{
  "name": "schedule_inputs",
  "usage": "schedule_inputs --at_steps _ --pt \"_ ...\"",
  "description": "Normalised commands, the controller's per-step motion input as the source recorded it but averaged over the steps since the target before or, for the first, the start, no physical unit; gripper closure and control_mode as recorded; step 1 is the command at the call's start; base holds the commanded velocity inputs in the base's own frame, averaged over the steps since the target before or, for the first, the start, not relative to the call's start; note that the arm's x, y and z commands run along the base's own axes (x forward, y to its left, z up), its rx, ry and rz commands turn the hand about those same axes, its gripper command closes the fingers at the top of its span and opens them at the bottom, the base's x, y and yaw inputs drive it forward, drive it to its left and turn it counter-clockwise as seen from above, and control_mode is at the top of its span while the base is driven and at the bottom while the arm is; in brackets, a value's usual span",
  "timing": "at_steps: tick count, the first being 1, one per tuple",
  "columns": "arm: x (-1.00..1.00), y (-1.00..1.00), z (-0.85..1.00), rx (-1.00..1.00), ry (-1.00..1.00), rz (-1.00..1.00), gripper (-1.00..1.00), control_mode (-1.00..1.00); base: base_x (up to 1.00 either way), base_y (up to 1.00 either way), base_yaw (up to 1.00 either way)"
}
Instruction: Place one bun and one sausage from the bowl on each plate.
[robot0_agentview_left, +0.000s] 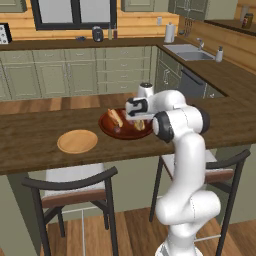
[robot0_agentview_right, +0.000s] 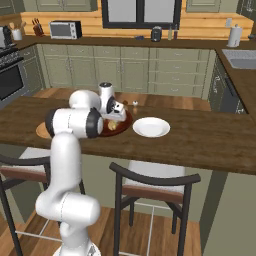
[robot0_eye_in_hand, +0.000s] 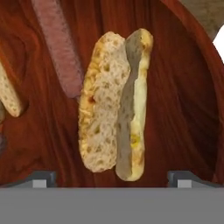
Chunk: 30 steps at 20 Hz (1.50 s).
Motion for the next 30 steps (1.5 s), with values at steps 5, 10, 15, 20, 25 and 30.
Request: schedule_inputs --at_steps 5,10,15,20,25,30 --pt "0.49 0.0 -0.36 0.0 0.0 0.0 -1.0 -1.0 0.0 0.0 0.0" --pt "0.5 0.0 -0.41 0.0 0.0 0.0 -1.0 -1.0 0.0 0.0 0.0" --pt "0.5 0.0 -0.32 0.0 0.0 0.0 -1.0 -1.0 0.0 0.0 0.0" --pt "0.04 0.13 -0.39 0.0 0.03 0.0 1.0 -1.0 0.0 0.0 0.0" --pt "-0.32 0.02 -0.22 0.0 0.0 0.0 1.0 -1.0 0.0 0.0 0.0" --pt "-0.77 0.0 0.21 0.03 -0.03 0.0 1.0 -1.0 0.0 0.0 0.0"
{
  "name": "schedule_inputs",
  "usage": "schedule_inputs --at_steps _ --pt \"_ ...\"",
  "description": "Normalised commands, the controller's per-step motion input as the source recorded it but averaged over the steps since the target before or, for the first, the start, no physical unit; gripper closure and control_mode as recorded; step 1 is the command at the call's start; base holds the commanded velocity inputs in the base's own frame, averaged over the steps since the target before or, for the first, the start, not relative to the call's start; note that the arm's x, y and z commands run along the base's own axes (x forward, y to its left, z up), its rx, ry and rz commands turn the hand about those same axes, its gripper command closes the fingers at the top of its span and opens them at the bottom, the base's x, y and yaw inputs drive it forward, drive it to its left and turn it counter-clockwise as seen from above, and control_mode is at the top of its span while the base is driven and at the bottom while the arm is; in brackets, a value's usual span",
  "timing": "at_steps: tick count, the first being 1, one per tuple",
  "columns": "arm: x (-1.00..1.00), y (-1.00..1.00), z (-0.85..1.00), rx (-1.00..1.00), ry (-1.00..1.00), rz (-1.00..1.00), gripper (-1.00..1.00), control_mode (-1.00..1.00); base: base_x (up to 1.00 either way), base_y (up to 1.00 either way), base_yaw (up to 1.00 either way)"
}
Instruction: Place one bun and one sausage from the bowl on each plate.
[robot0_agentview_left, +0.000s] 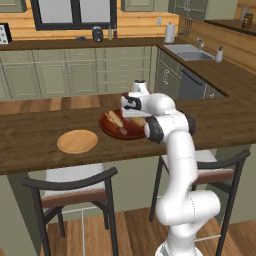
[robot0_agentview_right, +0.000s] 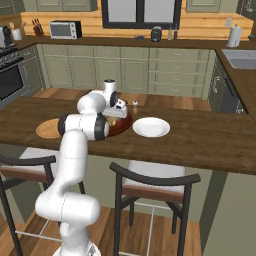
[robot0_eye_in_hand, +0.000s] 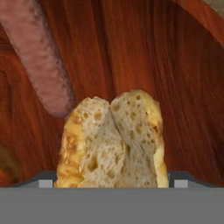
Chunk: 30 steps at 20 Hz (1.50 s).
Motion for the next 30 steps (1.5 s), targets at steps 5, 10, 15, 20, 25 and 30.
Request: schedule_inputs --at_steps 5,10,15,20,25,30 --pt "-1.0 -0.16 0.47 0.04 -0.26 0.0 1.0 -1.0 0.0 0.0 0.0" --pt "-0.86 -0.48 0.57 0.06 -0.14 0.0 1.0 -1.0 0.0 0.0 0.0" --pt "-0.53 -0.93 0.5 0.0 -0.01 0.0 1.0 -1.0 0.0 0.0 0.0" --pt "-0.03 -0.94 0.22 -0.05 0.04 0.0 1.0 -1.0 0.0 0.0 0.0" --pt "0.44 -0.68 0.04 -0.07 0.16 -0.06 1.0 -1.0 0.0 0.0 0.0" --pt "0.71 -0.63 -0.03 -0.02 0.24 -0.12 1.0 -1.0 0.0 0.0 0.0"
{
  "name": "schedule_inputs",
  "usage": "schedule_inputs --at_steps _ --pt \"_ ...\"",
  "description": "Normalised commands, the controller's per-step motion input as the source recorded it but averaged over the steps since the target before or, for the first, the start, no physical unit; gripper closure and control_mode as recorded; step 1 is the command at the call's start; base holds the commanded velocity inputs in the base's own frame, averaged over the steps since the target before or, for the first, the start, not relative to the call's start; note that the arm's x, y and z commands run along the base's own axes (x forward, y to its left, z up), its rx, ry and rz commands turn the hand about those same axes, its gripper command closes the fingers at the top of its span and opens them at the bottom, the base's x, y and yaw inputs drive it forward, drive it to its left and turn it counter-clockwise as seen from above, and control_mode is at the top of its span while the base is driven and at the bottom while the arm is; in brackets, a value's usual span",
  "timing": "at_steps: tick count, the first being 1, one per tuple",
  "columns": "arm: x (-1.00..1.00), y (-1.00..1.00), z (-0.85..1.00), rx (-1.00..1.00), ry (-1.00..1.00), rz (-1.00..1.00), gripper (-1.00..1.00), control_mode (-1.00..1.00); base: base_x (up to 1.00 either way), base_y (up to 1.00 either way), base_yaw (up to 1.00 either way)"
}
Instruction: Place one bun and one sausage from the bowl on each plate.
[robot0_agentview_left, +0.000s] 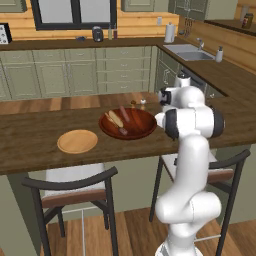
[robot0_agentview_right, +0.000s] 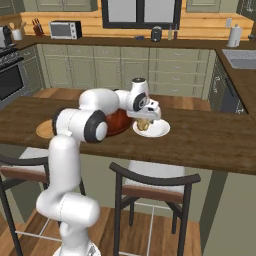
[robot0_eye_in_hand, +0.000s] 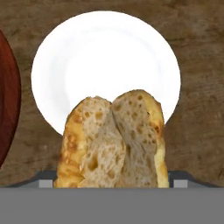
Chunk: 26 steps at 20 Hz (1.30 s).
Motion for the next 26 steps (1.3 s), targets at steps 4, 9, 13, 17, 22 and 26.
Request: schedule_inputs --at_steps 4,9,13,17,22,26 --pt "0.65 -0.54 -0.23 0.0 0.17 0.0 1.0 -1.0 0.0 0.0 0.0" --pt "0.47 -0.28 -0.6 0.0 0.12 0.0 1.0 -1.0 0.0 0.0 0.0" --pt "0.0 0.0 -0.83 0.0 0.0 0.0 1.0 -1.0 0.0 0.0 0.0" --pt "0.0 0.01 -0.43 0.0 -0.03 -0.01 1.0 -1.0 0.0 0.0 0.0" --pt "0.0 0.2 -0.12 -0.01 -0.05 0.0 -1.0 -1.0 0.0 0.0 0.0" --pt "-0.09 0.38 0.0 -0.07 -0.06 0.0 -1.0 -1.0 0.0 0.0 0.0"
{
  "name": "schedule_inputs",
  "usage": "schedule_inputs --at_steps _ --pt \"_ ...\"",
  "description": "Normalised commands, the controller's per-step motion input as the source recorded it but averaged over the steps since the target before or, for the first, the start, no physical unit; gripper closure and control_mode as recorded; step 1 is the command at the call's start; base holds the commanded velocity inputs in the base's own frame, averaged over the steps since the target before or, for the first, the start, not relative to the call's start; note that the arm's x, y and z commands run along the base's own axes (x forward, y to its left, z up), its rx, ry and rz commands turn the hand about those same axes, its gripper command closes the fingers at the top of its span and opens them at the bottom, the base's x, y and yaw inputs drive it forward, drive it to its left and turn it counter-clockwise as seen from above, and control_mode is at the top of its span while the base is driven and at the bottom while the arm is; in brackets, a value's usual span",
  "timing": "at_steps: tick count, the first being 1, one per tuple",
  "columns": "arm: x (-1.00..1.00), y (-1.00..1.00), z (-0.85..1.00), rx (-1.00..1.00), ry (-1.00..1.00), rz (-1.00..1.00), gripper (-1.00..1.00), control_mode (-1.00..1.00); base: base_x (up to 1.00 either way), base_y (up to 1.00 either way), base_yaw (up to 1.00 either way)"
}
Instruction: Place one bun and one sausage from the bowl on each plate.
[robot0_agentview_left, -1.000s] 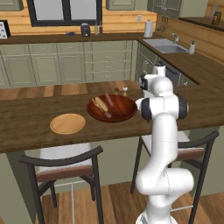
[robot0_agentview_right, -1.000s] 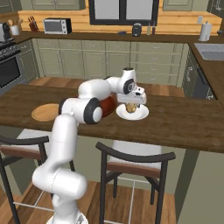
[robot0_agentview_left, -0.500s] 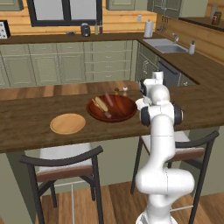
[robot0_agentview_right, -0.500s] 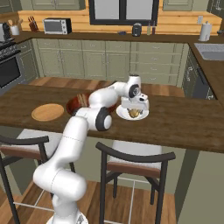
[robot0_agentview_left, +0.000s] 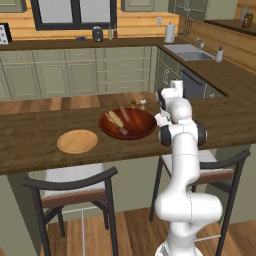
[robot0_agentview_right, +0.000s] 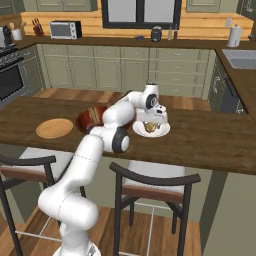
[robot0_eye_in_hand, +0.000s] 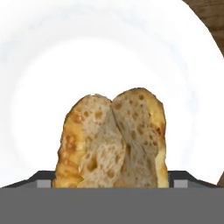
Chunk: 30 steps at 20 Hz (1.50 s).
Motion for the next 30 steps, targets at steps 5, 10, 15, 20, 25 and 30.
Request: schedule_inputs --at_steps 5,10,15,20,25,30 --pt "-0.39 0.04 0.0 -0.01 -0.19 0.0 -1.0 -1.0 0.0 0.0 0.0" --pt "-0.96 0.18 -0.04 0.04 -0.42 0.0 -1.0 -1.0 0.0 0.0 0.0" --pt "-1.0 0.36 -0.7 -0.12 -0.67 0.01 -1.0 -1.0 0.0 0.0 0.0" --pt "-0.91 0.37 0.74 0.0 -0.19 0.02 -1.0 -1.0 0.0 0.0 0.0" --pt "-1.0 0.22 0.85 0.0 -0.16 0.13 -1.0 -1.0 0.0 0.0 0.0" --pt "-0.48 0.58 0.63 0.0 -0.05 0.13 -1.0 -1.0 0.0 0.0 0.0"
